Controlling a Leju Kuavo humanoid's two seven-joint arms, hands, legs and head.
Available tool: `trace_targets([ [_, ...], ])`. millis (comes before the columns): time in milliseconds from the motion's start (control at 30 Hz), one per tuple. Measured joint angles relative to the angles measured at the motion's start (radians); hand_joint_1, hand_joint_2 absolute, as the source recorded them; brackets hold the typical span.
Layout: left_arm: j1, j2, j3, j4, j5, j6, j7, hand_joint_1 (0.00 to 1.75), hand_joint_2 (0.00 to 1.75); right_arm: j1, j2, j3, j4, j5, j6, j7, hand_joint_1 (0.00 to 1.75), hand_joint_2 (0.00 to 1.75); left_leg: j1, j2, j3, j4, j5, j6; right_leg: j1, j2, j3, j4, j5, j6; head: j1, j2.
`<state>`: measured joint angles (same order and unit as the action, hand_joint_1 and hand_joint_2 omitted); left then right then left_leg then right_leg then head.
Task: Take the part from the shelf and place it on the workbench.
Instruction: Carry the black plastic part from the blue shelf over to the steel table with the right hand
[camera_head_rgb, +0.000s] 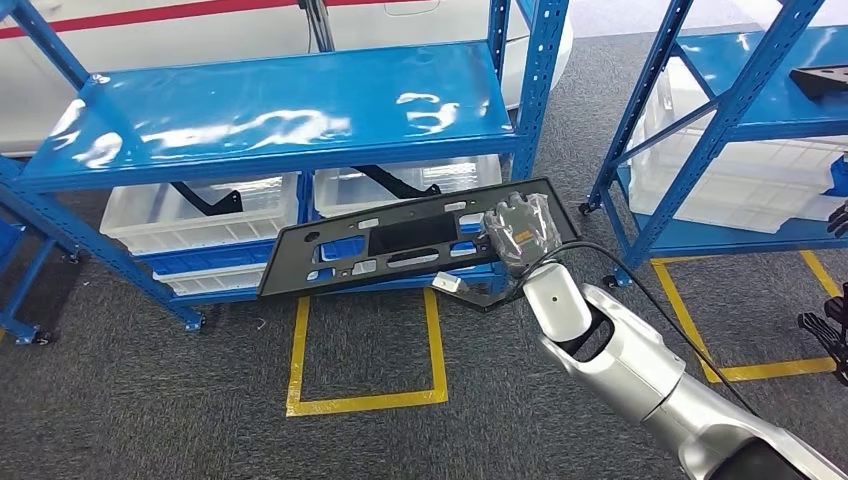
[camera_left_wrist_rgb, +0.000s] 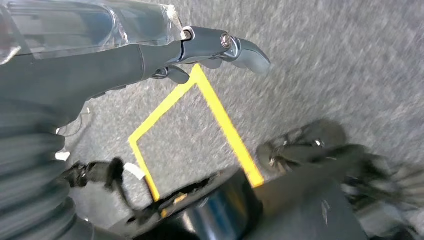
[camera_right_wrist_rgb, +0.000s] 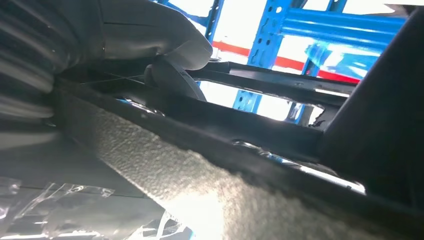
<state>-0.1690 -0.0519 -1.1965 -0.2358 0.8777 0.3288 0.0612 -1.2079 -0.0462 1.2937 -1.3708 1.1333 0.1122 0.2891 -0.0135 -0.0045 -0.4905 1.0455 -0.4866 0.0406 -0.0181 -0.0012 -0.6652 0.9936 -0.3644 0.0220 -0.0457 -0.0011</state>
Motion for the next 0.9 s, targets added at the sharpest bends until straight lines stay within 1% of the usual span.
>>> trace_targets([
  [33,0.001,0.000,0.000,0.000,-0.001,0.002,0.001,0.00,1.75,-0.003,-0.002,0.000,0.000,0.002,0.000,0.003,1.75,1.75,-0.004,-0.001,0.037,-0.064,-0.011,0.004,-0.001,-0.001,-0.003,-0.004,0.011,0.005,0.000,0.000],
  [67,0.001,-0.001,0.000,0.000,-0.002,0.003,0.001,0.00,1.75,-0.006,-0.004,0.000,0.000,0.004,0.000,0.006,1.75,1.75,-0.008,-0.001,0.057,-0.104,-0.019,0.008,-0.004,-0.002,-0.005,-0.010,0.024,0.011,0.000,0.000],
  [100,0.001,-0.002,0.000,0.000,-0.003,0.004,0.001,0.00,1.75,-0.008,-0.006,0.000,0.000,0.005,0.001,0.008,1.75,1.75,-0.011,-0.001,0.055,-0.122,-0.012,0.010,-0.006,-0.003,-0.006,-0.019,0.039,0.018,0.000,0.000],
  [133,0.001,-0.003,0.000,0.000,-0.003,0.005,0.002,0.00,1.75,-0.008,-0.009,0.000,-0.001,0.007,0.002,0.009,1.75,1.75,-0.009,0.002,0.046,-0.125,0.005,0.013,-0.007,-0.001,-0.010,-0.026,0.046,0.023,0.000,0.000],
  [167,0.002,-0.004,0.000,0.000,-0.004,0.006,0.003,0.00,1.75,-0.008,-0.013,0.000,-0.001,0.007,0.003,0.010,1.75,1.75,-0.007,0.003,0.037,-0.135,0.022,0.019,-0.005,0.002,-0.019,-0.021,0.032,0.028,0.001,0.000],
  [200,0.004,-0.006,0.000,0.000,-0.004,0.007,0.005,0.00,1.75,-0.008,-0.018,0.000,-0.001,0.007,0.004,0.011,1.75,1.75,-0.004,0.006,0.026,-0.143,0.040,0.024,-0.002,0.004,-0.031,0.004,-0.006,0.032,0.001,0.000],
  [233,0.006,-0.006,0.000,0.000,-0.004,0.008,0.006,0.00,1.75,-0.007,-0.023,0.000,-0.001,0.007,0.005,0.012,1.75,1.75,-0.001,0.008,0.015,-0.147,0.057,0.028,0.000,0.006,-0.046,0.050,-0.062,0.035,0.002,0.000],
  [267,0.008,-0.006,-0.001,0.000,-0.004,0.008,0.006,0.00,1.75,-0.007,-0.027,0.000,-0.002,0.007,0.006,0.012,1.75,1.75,-0.002,0.008,-0.001,-0.148,0.072,0.032,0.001,0.006,-0.061,0.117,-0.120,0.037,0.003,0.000],
  [300,0.010,-0.006,-0.001,0.000,-0.004,0.009,0.006,0.00,1.75,-0.006,-0.031,0.000,-0.002,0.007,0.006,0.012,1.75,1.75,-0.002,0.009,-0.016,-0.146,0.084,0.033,0.001,0.006,-0.073,0.191,-0.159,0.039,0.002,0.000],
  [333,0.009,-0.006,-0.001,0.000,-0.004,0.009,0.005,0.00,1.75,-0.006,-0.033,0.000,-0.002,0.007,0.007,0.012,1.75,1.75,-0.002,0.009,-0.032,-0.144,0.095,0.033,0.000,0.006,-0.080,0.252,-0.169,0.041,0.002,0.000],
  [367,0.008,-0.007,-0.001,0.000,-0.004,0.009,0.005,0.00,1.75,-0.005,-0.035,0.000,-0.002,0.007,0.007,0.012,1.75,1.75,-0.002,0.010,-0.049,-0.139,0.106,0.031,-0.001,0.006,-0.073,0.289,-0.153,0.044,0.002,0.000],
  [400,0.006,-0.007,-0.001,0.000,-0.004,0.009,0.005,0.00,1.75,-0.005,-0.036,0.000,-0.002,0.007,0.007,0.012,1.75,1.75,0.000,0.011,-0.067,-0.132,0.115,0.029,-0.003,0.005,-0.050,0.289,-0.121,0.048,0.002,0.000],
  [433,0.004,-0.008,0.000,0.000,-0.004,0.009,0.004,0.00,1.75,-0.005,-0.037,0.000,-0.002,0.007,0.007,0.012,1.75,1.75,0.001,0.012,-0.084,-0.123,0.122,0.025,-0.006,0.005,-0.009,0.252,-0.091,0.051,0.002,0.000],
  [467,0.001,-0.008,0.000,0.000,-0.004,0.009,0.004,0.00,1.75,-0.006,-0.038,0.000,-0.002,0.007,0.007,0.012,1.75,1.75,0.001,0.012,-0.101,-0.111,0.127,0.021,-0.010,0.005,0.047,0.186,-0.083,0.055,0.002,0.000],
  [500,-0.001,-0.009,0.000,0.000,-0.004,0.010,0.004,0.00,1.75,-0.007,-0.038,-0.001,-0.003,0.007,0.007,0.012,1.75,1.75,0.000,0.011,-0.115,-0.098,0.130,0.017,-0.011,0.006,0.104,0.107,-0.095,0.055,0.002,0.000],
  [533,-0.002,-0.009,0.000,0.000,-0.004,0.010,0.004,0.00,1.75,-0.008,-0.038,-0.001,-0.004,0.007,0.007,0.013,1.75,1.75,-0.002,0.011,-0.127,-0.088,0.136,0.012,-0.011,0.007,0.144,0.045,-0.116,0.051,0.002,0.000],
  [567,-0.003,-0.008,0.000,0.000,-0.004,0.010,0.004,0.00,1.75,-0.009,-0.038,-0.001,-0.005,0.007,0.007,0.013,1.75,1.75,-0.005,0.011,-0.136,-0.081,0.143,0.008,-0.010,0.007,0.165,0.007,-0.134,0.045,0.002,0.000],
  [600,-0.004,-0.008,0.000,0.000,-0.004,0.010,0.004,0.00,1.75,-0.009,-0.038,-0.001,-0.006,0.007,0.007,0.013,1.75,1.75,-0.005,0.010,-0.143,-0.079,0.152,0.004,-0.008,0.008,0.167,-0.008,-0.138,0.037,0.001,0.000],
  [633,-0.004,-0.008,0.000,0.000,-0.004,0.011,0.004,0.00,1.75,-0.009,-0.039,-0.001,-0.006,0.007,0.007,0.013,1.75,1.75,-0.004,0.010,-0.149,-0.078,0.157,-0.001,-0.009,0.006,0.157,-0.006,-0.131,0.029,0.001,0.000],
  [667,-0.004,-0.007,0.000,0.000,-0.003,0.011,0.004,0.00,1.75,-0.009,-0.040,-0.001,-0.006,0.007,0.008,0.013,1.75,1.75,-0.002,0.009,-0.158,-0.070,0.146,-0.007,-0.010,0.003,0.146,-0.005,-0.121,0.021,0.001,0.000],
  [700,-0.005,-0.006,0.000,0.001,-0.003,0.012,0.004,0.00,1.75,-0.008,-0.041,-0.001,-0.006,0.007,0.009,0.013,1.75,1.75,0.001,0.009,-0.169,-0.047,0.115,-0.014,-0.011,0.001,0.135,-0.005,-0.111,0.014,0.001,0.000],
  [733,-0.006,-0.005,0.000,0.001,-0.002,0.012,0.003,0.00,1.75,-0.008,-0.042,-0.001,-0.006,0.007,0.010,0.013,1.75,1.75,0.004,0.008,-0.182,-0.002,0.067,-0.021,-0.013,-0.001,0.121,-0.005,-0.099,0.007,0.001,0.000],
  [767,-0.008,-0.005,0.000,0.001,-0.002,0.012,0.003,0.00,1.75,-0.008,-0.041,-0.001,-0.006,0.007,0.010,0.013,1.75,1.75,0.006,0.008,-0.196,0.061,0.011,-0.027,-0.012,-0.001,0.108,-0.004,-0.088,0.003,0.001,0.000],
  [800,-0.011,-0.005,0.000,0.001,-0.002,0.012,0.003,0.00,1.75,-0.008,-0.041,-0.001,-0.006,0.007,0.010,0.013,1.75,1.75,0.008,0.009,-0.207,0.132,-0.034,-0.032,-0.012,-0.002,0.094,-0.004,-0.077,0.001,0.001,0.000],
  [833,-0.012,-0.005,0.000,0.001,-0.002,0.012,0.002,0.00,1.75,-0.008,-0.041,-0.001,-0.006,0.007,0.010,0.013,1.75,1.75,0.010,0.009,-0.212,0.192,-0.056,-0.035,-0.011,-0.001,0.079,-0.004,-0.067,0.001,0.001,0.000],
  [867,-0.013,-0.005,0.000,0.001,-0.002,0.012,0.002,0.00,1.75,-0.008,-0.042,-0.001,-0.006,0.007,0.010,0.013,1.75,1.75,0.010,0.008,-0.208,0.229,-0.050,-0.035,-0.010,-0.001,0.065,-0.004,-0.057,0.001,0.001,0.000],
  [900,-0.011,-0.005,0.000,0.001,-0.004,0.012,0.000,0.00,1.75,-0.008,-0.042,-0.001,-0.006,0.007,0.010,0.013,1.75,1.75,0.011,0.008,-0.190,0.233,-0.020,-0.033,-0.010,-0.001,0.051,-0.004,-0.048,0.002,0.001,0.000],
])
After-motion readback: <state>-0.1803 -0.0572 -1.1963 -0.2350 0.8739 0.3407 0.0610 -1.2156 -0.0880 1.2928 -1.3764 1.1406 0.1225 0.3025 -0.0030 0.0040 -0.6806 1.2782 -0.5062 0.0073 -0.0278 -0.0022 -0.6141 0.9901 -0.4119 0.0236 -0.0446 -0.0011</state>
